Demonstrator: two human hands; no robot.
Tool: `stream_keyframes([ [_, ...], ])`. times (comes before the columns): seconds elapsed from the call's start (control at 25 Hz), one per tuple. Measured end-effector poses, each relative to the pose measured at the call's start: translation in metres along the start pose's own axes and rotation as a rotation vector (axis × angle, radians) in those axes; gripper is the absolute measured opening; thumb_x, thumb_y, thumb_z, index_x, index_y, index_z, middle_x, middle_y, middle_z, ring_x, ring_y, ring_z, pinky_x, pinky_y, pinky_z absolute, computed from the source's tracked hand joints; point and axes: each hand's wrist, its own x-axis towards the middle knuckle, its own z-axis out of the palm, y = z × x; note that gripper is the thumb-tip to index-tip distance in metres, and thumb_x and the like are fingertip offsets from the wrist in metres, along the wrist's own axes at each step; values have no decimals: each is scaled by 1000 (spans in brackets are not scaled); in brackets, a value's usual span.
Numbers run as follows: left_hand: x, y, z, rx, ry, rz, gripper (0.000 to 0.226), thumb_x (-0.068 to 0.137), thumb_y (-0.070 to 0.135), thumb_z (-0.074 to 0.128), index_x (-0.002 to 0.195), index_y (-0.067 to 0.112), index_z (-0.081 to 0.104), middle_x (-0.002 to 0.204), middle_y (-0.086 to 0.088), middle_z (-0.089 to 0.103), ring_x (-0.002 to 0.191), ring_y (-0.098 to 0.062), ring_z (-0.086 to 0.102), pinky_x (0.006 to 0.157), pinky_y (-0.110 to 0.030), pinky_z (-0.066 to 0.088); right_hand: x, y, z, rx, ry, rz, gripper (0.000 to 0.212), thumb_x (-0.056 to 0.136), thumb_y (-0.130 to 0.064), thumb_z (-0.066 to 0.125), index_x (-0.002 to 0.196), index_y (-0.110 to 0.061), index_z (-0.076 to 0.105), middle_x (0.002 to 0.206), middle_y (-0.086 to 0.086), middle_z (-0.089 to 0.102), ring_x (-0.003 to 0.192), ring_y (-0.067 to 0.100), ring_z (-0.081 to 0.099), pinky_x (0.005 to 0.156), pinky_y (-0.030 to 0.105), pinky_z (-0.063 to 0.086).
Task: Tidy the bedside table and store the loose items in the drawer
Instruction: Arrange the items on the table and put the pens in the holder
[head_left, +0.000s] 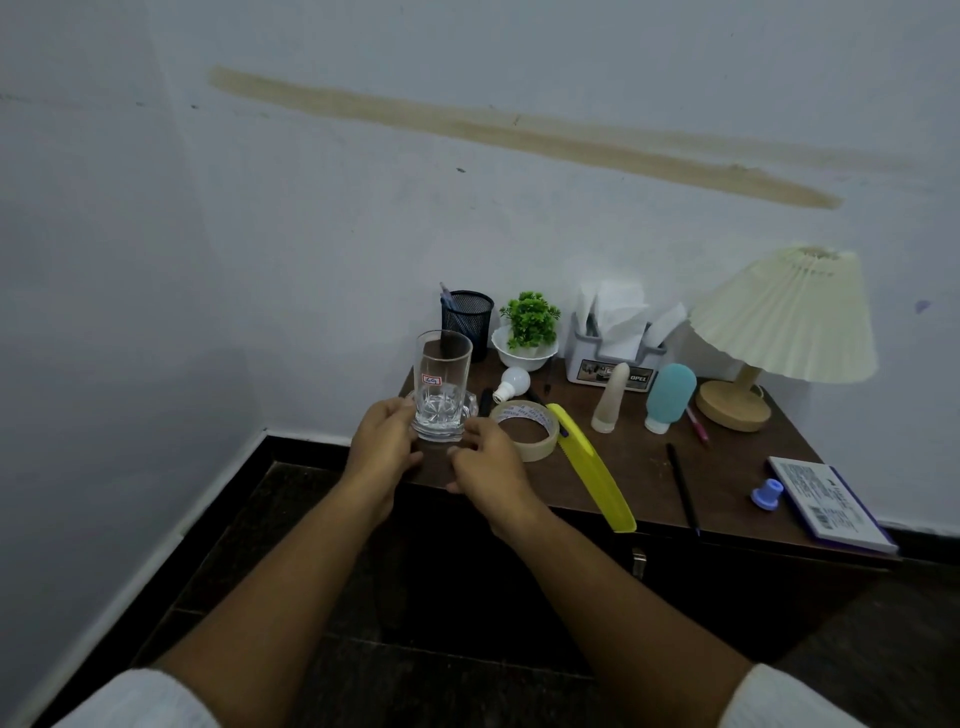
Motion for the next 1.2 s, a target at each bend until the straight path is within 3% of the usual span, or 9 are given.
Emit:
stream_keyframes([
  [0.12,-1,-2,3,44,32,32,26,102,32,51,123,18,57,116,-5,66,106,-21,64,96,-47,55,5,4,-14,-237,52,-78,39,95,-15,61,133,-16,56,111,-5,65,95,13,64,89,43,58],
  [0.24,-4,-5,5,109,140,77,16,99,28,53,111,18,59,100,-4,65,87,-18,63,89,-48,58,2,11,-26,-750,137,-288,17,94,-25,60,110,-18,63,107,2,64,97,22,62,78,37,53],
  [0.32,-8,-6,9,126,121,71,16,100,25,52,109,15,60,94,-3,64,83,-19,62,86,-47,58,0,12,-28,-943,119,-331,16,94,-26,58,107,-17,64,107,6,59,97,29,62,71,35,47],
  [0.52,-13,-8,15,182,42,71,17,102,25,52,104,14,64,97,-5,66,86,-19,64,80,-40,59,6,8,-22,-1182,122,-388,20,96,-21,60,114,-13,63,108,9,63,95,29,67,63,34,42],
  [0.68,-11,-10,17,233,21,62,16,101,26,53,99,18,66,96,-5,68,90,-22,66,84,-43,60,13,9,-15,-1260,174,-435,21,98,-20,57,117,-13,62,110,10,65,93,29,70,62,34,39],
  [0.84,-8,-10,18,237,9,51,15,100,25,53,97,19,67,96,-3,68,93,-22,66,85,-43,60,22,1,-11,-1283,177,-393,23,97,-10,53,119,-7,60,113,13,68,99,30,70,65,34,41],
  [1.0,-10,-11,20,243,-40,56,15,99,22,54,98,16,68,98,-7,70,93,-24,68,79,-40,59,17,-6,-14,-1145,185,-297,23,96,-11,54,118,-4,57,112,13,70,102,32,69,72,37,50],
  [1.12,-12,-12,23,263,-117,41,17,99,23,55,97,14,69,99,-7,74,87,-22,70,71,-35,57,1,-3,-26,-853,165,-150,13,87,-19,60,96,-10,55,89,8,64,82,30,63,59,32,43],
  [1.2,-16,-12,25,281,-178,-1,17,98,26,57,97,14,69,99,-7,75,83,-21,71,68,-33,56,-13,-1,-37,-563,166,-33,17,83,-25,63,90,-12,55,74,6,67,62,23,65,51,32,50],
])
